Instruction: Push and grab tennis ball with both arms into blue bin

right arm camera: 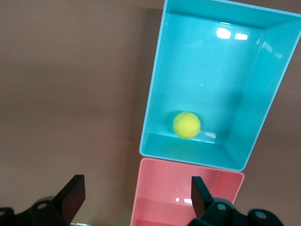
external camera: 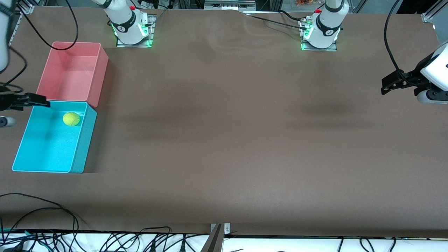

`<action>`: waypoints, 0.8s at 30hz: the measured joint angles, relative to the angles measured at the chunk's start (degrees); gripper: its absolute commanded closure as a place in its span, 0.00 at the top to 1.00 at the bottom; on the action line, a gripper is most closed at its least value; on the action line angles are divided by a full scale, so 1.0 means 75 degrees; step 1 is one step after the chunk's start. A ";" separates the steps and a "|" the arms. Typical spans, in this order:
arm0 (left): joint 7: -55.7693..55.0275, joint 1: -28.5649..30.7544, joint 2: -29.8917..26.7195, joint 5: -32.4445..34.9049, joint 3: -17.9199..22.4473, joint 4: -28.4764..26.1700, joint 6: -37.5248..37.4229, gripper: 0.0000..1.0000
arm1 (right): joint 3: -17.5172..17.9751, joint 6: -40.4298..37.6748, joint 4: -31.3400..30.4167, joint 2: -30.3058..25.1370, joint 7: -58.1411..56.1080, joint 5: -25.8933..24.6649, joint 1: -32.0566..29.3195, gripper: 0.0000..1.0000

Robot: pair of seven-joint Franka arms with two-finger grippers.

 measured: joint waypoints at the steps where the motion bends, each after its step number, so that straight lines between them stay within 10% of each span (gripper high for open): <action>1: 0.0000 0.0000 -0.0001 0.0001 0.0000 0.0000 0.0000 1.00 | 0.0005 -0.0058 0.0000 -0.0050 0.0165 -0.0049 0.0119 1.00; 13: 0.0000 0.0000 -0.0008 0.0007 0.0001 0.0000 0.0000 1.00 | 0.0206 -0.0179 0.0000 -0.0420 0.0502 -0.0114 0.0522 1.00; 24: 0.0000 0.0000 -0.0008 0.0007 0.0000 0.0000 0.0000 1.00 | 0.2187 -0.0179 -0.0036 -0.0870 0.0828 -0.0211 -0.1191 1.00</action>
